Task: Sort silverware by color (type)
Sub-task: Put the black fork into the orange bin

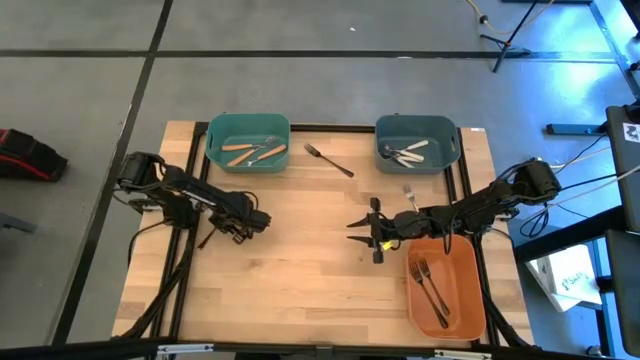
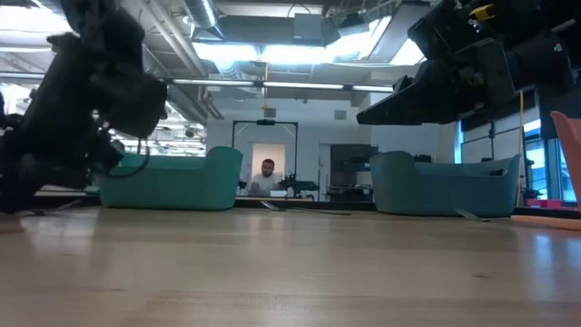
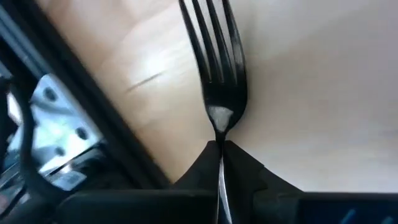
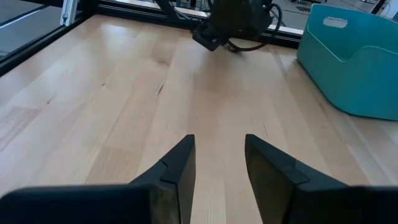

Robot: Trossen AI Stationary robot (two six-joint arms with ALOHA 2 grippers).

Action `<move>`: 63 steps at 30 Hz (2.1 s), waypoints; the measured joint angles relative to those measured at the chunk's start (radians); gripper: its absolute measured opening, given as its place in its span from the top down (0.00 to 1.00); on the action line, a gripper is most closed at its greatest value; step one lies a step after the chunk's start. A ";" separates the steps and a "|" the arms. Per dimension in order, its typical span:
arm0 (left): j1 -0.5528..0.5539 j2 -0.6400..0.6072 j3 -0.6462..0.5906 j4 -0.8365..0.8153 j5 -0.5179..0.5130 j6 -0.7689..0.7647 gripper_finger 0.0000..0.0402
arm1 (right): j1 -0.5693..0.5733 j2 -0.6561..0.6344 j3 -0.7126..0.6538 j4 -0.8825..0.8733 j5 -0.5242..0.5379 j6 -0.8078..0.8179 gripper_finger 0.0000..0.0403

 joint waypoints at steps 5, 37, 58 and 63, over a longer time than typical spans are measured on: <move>-0.098 -0.016 0.085 -0.021 -0.053 -0.025 0.99 | 0.000 0.000 0.000 0.002 0.003 0.032 0.69; -0.487 0.025 0.178 1.367 -0.665 0.918 0.99 | 0.173 0.243 0.214 0.225 0.057 0.196 0.40; -0.533 0.152 0.178 1.623 -0.740 1.005 0.99 | 0.214 0.353 0.454 0.078 0.089 0.066 0.74; -0.532 0.152 0.178 1.620 -0.736 1.005 0.99 | 0.222 0.353 0.454 0.064 0.096 0.014 0.97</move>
